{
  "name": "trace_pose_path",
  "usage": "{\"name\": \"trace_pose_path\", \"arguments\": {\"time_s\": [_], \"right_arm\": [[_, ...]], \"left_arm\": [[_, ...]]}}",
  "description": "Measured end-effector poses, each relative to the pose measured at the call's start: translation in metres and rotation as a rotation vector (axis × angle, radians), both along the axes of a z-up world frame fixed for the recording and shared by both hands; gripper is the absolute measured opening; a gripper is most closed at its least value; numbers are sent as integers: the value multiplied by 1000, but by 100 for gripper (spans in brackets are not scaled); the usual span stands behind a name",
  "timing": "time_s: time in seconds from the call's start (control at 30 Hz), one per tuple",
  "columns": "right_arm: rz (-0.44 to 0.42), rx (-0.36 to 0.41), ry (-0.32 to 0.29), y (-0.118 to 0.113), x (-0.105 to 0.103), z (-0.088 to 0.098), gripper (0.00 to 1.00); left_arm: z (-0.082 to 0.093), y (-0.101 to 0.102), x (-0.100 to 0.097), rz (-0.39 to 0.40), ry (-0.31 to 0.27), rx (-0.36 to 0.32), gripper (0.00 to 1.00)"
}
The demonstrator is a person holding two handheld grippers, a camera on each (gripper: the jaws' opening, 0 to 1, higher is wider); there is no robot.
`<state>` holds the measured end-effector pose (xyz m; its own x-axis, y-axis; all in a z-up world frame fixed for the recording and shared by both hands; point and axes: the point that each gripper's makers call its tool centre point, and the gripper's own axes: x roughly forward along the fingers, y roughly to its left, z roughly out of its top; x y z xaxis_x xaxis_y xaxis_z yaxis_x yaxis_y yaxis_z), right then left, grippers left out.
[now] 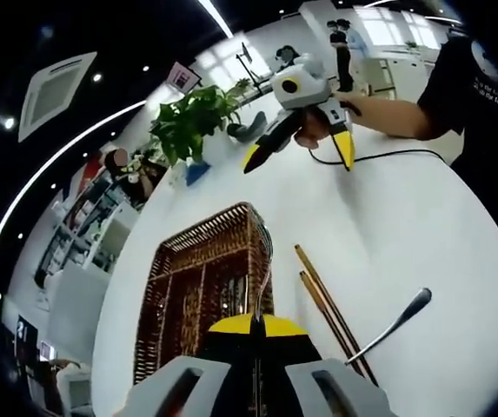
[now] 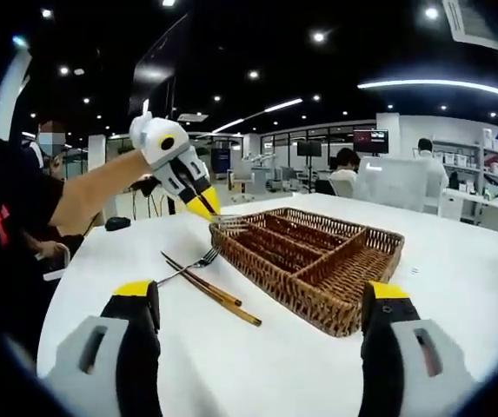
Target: Arrange the knives, forks, and spoons in their matching storage slots by inserting each utensil handle-first until every utensil is classified and aligned in the correct compartment
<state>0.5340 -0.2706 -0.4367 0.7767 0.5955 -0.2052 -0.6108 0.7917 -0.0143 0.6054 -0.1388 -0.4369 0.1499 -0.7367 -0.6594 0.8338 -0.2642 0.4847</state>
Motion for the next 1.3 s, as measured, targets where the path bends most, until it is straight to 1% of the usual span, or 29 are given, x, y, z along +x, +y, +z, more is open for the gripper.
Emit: {"name": "trace_pose_path", "arguments": {"time_s": [0.3, 0.37, 0.43, 0.47, 0.5, 0.53, 0.63, 0.87, 1.0, 1.17, 1.2, 1.3], "right_arm": [[-11, -8, 5, 1, 2, -2, 99], [-14, -7, 3, 0, 2, -1, 99], [-17, -6, 4, -1, 2, -1, 99], [-18, -4, 4, -1, 2, -1, 99], [-19, -4, 4, -1, 3, -2, 99], [-17, -8, 5, -1, 3, -3, 99], [-14, -14, 10, 0, 3, -6, 99], [-19, -11, 13, -2, 3, -7, 99], [-23, -14, 14, -3, 3, -8, 99], [-28, -13, 18, -5, 3, -10, 99], [-28, -12, 19, -5, 3, -10, 99], [-29, -11, 26, -4, 4, -12, 99]], "left_arm": [[-3, -4, 19, 17, -13, 9, 0], [-3, -5, 22, 12, -25, 7, 0], [-2, -6, 24, 14, -18, 5, 0], [-3, -7, 26, 17, -1, -3, 0], [-3, -7, 27, 16, 3, -6, 0], [-2, -8, 31, 17, -5, -15, 0], [-3, -8, 39, 29, -13, -14, 0], [-6, -7, 60, 54, -21, 3, 0], [-9, -11, 67, 55, -47, 23, 0], [-11, -14, 81, 59, -60, 21, 0], [-11, -14, 81, 61, -57, 23, 0], [-16, -16, 92, 61, -62, 38, 0]]}}
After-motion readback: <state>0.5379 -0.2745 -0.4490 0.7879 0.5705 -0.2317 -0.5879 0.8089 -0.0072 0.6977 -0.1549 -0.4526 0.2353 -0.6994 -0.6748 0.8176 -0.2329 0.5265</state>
